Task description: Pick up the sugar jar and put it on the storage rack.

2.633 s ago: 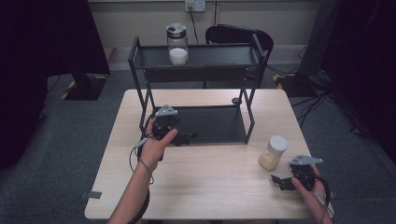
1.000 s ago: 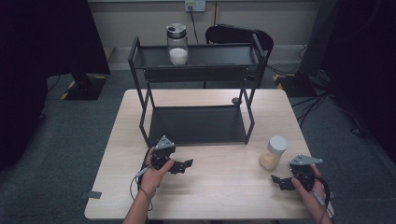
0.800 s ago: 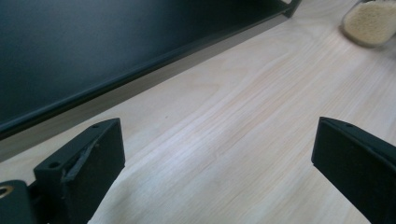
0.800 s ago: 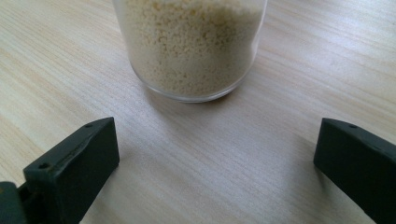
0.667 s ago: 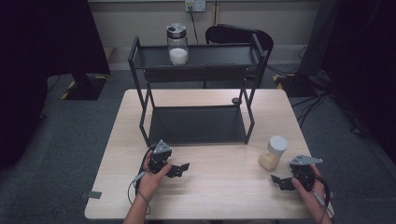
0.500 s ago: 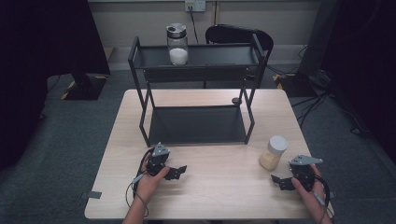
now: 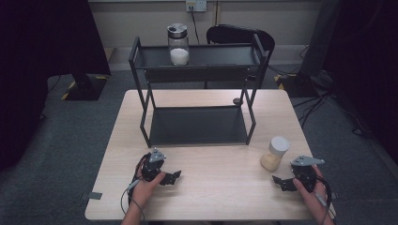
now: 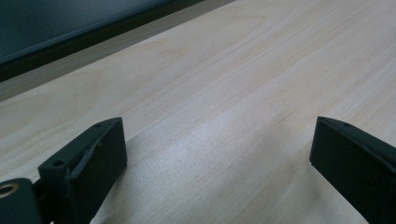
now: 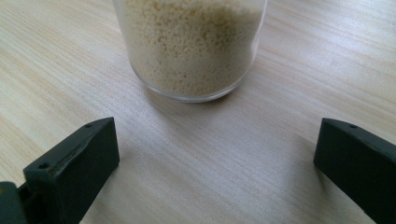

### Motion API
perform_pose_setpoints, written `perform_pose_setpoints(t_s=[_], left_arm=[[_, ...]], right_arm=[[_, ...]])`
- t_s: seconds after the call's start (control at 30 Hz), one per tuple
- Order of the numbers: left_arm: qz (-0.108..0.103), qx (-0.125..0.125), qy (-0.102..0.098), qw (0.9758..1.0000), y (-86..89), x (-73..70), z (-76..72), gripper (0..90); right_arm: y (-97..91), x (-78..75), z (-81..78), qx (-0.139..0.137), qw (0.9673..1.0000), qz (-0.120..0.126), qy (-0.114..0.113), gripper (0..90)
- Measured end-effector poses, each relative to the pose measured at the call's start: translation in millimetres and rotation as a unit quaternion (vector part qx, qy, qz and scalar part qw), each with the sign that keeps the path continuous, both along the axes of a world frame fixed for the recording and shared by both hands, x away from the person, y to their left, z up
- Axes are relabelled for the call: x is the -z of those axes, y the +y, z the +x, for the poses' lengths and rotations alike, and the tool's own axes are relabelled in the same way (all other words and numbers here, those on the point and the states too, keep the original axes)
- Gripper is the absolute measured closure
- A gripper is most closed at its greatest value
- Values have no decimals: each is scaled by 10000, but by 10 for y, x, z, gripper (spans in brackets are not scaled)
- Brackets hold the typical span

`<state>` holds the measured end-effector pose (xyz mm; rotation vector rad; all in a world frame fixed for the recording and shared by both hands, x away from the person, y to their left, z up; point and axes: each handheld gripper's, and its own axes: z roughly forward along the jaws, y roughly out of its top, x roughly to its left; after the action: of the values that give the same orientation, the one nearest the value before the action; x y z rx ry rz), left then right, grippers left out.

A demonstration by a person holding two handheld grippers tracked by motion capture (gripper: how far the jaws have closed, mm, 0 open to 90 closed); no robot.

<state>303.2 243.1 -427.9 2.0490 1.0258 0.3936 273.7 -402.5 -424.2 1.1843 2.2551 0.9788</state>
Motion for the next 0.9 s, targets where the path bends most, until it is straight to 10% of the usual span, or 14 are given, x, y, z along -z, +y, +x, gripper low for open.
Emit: perform_pose_setpoints(t_s=[0.17, 0.9], left_arm=[[505, 248, -142, 9983, -94, -38, -10, 21], [495, 262, -129, 9984, -91, -36, -6, 0]], right_arm=[[0, 1, 0, -1, 10000, 0, -1, 0], [-14, -6, 10, -37, 10000, 6, 20, 0]])
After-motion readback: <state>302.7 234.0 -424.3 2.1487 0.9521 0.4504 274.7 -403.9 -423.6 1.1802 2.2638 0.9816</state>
